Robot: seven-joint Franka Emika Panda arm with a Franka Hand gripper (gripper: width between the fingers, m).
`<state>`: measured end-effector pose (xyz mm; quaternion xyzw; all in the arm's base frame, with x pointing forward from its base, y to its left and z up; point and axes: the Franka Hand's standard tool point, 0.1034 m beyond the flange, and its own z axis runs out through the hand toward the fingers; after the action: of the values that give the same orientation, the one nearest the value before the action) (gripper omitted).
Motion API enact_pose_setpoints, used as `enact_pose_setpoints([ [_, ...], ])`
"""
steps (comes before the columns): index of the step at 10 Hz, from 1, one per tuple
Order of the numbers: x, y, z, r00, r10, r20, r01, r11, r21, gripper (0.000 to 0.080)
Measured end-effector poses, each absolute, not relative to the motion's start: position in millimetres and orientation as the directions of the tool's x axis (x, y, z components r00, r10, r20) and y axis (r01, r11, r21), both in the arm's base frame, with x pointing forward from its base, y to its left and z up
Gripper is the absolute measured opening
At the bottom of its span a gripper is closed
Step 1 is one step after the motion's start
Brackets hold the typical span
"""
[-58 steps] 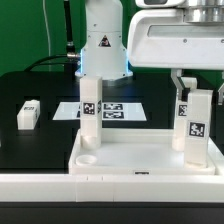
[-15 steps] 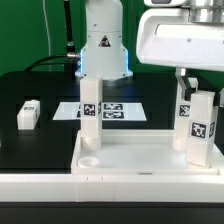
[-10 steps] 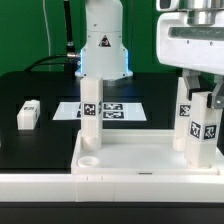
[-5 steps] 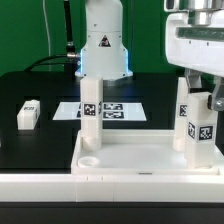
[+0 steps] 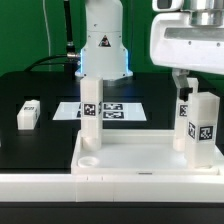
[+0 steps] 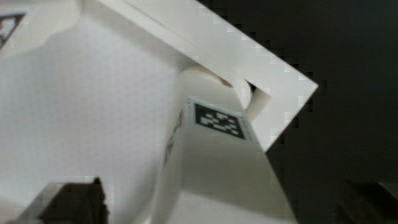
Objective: Assemble desk
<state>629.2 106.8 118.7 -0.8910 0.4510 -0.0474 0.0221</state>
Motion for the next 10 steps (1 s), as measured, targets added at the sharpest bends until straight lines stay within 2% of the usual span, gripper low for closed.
enact_pose_setpoints([
  [5, 629.2, 104.7, 116.4, 0.846, -0.525, 0.090, -0.523, -0.851, -0.050, 0.0649],
  [10, 629.4, 102.8, 116.2, 0.963, -0.248, 0.101, -0.247, -0.969, -0.019, 0.0649],
])
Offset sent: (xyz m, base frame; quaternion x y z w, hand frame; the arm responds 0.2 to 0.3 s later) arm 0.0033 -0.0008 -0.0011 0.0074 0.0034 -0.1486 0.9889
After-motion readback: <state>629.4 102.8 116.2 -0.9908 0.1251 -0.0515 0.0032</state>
